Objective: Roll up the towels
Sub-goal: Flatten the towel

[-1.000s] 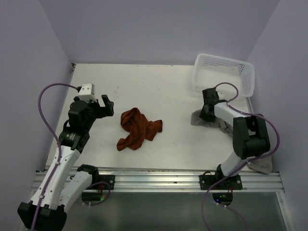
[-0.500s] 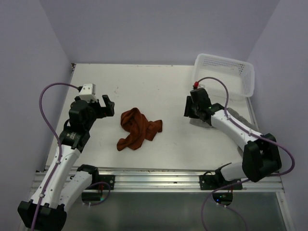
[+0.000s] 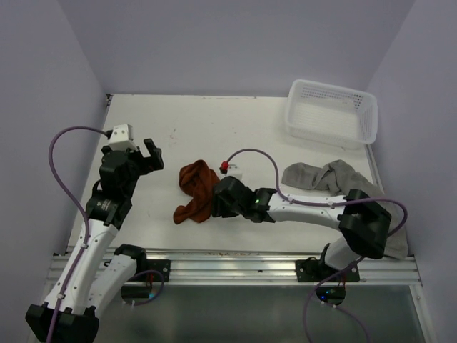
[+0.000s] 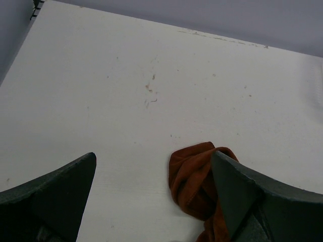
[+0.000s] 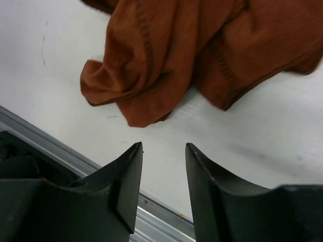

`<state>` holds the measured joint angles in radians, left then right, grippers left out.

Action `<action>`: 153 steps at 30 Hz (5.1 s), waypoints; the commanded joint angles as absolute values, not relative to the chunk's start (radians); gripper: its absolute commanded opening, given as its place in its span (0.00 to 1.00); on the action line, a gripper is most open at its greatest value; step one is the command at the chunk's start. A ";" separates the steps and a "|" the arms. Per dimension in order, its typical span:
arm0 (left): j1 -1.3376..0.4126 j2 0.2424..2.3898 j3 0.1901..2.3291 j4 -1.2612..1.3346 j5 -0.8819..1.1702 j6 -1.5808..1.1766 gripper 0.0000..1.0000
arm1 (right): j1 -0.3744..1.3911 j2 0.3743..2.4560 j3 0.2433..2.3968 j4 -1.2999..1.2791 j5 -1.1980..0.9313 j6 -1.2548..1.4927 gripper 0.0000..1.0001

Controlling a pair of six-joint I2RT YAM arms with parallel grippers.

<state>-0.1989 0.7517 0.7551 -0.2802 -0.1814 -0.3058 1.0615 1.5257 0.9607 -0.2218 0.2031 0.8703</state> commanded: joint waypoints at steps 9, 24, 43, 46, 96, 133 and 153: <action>-0.202 0.703 0.778 -0.290 -0.314 -0.339 1.00 | 1.299 1.836 1.149 -0.040 0.460 1.218 0.49; -0.202 0.692 0.779 -0.287 -0.279 -0.339 1.00 | 1.305 2.008 1.235 0.051 0.514 1.327 0.49; -0.202 0.693 0.778 -0.282 -0.239 -0.334 1.00 | 1.305 2.114 1.293 -0.089 0.583 1.445 0.37; -0.202 0.695 0.778 -0.281 -0.235 -0.333 1.00 | 1.305 2.118 1.290 -0.106 0.601 1.466 0.35; -0.328 0.937 0.764 -0.219 0.218 -0.255 0.97 | 0.585 1.216 1.138 -0.741 0.384 0.463 0.00; -0.808 1.264 0.575 -0.043 -0.314 -0.614 0.49 | 0.370 1.354 1.043 -0.525 0.028 0.439 0.00; -0.807 1.332 0.618 -0.024 -0.512 -0.537 0.00 | 0.354 1.304 1.077 -0.544 -0.012 0.436 0.00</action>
